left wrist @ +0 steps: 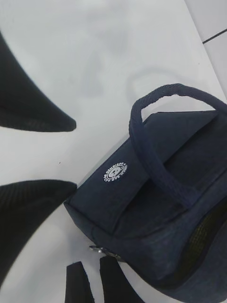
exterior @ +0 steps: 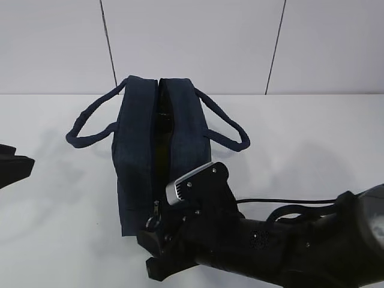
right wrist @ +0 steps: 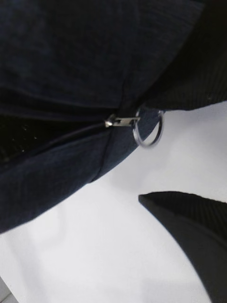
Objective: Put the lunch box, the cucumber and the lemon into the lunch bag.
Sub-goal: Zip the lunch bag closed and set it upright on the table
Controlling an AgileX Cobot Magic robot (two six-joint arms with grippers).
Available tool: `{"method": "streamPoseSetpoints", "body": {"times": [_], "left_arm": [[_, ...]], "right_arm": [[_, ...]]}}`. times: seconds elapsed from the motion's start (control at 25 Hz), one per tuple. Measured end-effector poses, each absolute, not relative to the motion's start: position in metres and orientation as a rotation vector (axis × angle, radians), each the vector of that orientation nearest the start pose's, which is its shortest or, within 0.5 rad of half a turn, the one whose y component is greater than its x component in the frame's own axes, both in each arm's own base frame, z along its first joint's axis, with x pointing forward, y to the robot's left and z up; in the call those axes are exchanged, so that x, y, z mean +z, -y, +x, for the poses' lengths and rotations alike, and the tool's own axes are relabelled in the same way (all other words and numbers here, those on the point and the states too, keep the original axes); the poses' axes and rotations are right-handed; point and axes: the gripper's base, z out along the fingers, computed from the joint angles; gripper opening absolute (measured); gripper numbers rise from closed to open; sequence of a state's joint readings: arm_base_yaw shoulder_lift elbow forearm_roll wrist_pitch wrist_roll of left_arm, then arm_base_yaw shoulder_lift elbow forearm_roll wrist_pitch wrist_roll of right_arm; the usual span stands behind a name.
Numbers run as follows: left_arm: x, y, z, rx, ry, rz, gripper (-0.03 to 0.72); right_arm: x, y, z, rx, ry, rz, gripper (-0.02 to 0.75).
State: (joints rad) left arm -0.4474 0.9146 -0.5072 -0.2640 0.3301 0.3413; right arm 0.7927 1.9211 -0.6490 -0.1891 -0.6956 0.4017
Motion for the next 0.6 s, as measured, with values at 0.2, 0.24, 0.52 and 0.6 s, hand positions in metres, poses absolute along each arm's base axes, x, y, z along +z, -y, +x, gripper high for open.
{"method": "streamPoseSetpoints", "body": {"times": [0.2, 0.24, 0.52, 0.6], "left_arm": [[0.259, 0.083, 0.156, -0.289, -2.118, 0.630, 0.252], [0.259, 0.083, 0.156, -0.289, -2.116, 0.629, 0.252], [0.259, 0.083, 0.156, -0.289, -2.114, 0.629, 0.252], [0.259, 0.083, 0.156, -0.288, -2.113, 0.628, 0.252]], "right_arm": [[0.101, -0.239, 0.223, 0.742, -2.093, -0.616, 0.400], [0.101, -0.239, 0.223, 0.742, -2.093, -0.610, 0.400], [0.107, -0.245, 0.230, 0.753, -2.064, -0.588, 0.400], [0.110, -0.248, 0.232, 0.759, -2.050, -0.590, 0.400]]}}
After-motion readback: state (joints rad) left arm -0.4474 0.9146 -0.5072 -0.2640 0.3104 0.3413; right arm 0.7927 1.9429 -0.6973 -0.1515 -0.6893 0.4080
